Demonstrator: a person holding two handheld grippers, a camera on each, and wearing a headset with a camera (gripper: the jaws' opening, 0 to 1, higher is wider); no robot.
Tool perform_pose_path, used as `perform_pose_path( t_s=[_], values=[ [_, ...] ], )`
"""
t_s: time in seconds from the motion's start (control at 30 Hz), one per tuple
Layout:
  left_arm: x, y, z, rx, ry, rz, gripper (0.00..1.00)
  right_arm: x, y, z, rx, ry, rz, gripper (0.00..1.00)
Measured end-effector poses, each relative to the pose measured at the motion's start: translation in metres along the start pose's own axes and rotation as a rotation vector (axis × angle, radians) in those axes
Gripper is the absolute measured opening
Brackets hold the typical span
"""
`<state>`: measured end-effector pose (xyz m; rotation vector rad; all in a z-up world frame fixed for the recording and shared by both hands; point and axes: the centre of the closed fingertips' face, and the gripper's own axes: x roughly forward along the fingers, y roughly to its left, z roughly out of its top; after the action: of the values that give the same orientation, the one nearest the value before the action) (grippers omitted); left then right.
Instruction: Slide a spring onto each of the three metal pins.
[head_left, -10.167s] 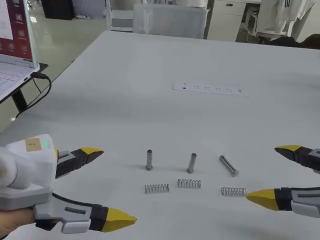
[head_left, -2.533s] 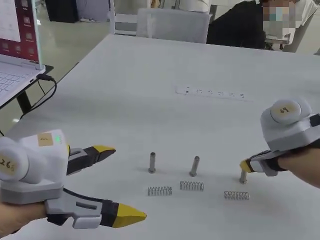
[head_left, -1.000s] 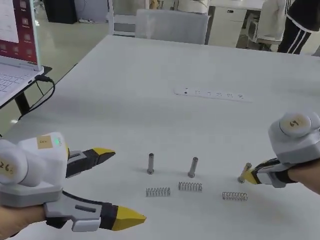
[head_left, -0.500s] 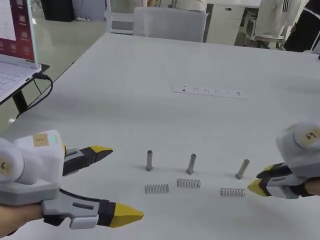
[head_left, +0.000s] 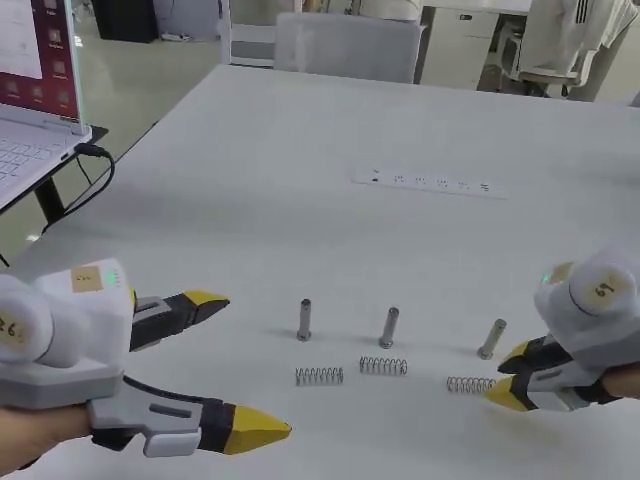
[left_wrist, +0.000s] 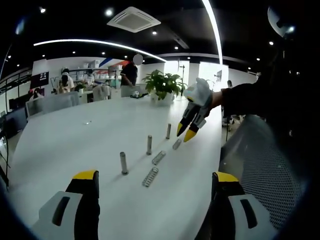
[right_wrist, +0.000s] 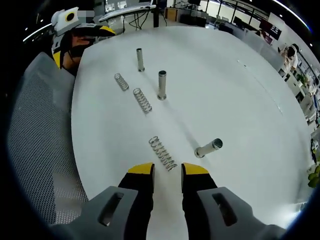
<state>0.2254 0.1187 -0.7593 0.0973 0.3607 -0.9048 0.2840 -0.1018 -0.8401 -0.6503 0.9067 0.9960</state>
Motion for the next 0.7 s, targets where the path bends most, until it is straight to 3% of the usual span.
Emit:
perform_pose_path(
  t_s=[0.27, 0.7],
  values=[
    [0.001, 0.001, -0.002, -0.006, 0.005, 0.001, 0.90, 0.012, -0.001, -0.001, -0.036, 0.017, 0.033, 0.16],
    [0.001, 0.002, -0.004, -0.016, 0.006, 0.002, 0.89, 0.015, 0.005, -0.007, -0.070, 0.051, 0.051, 0.12]
  ],
)
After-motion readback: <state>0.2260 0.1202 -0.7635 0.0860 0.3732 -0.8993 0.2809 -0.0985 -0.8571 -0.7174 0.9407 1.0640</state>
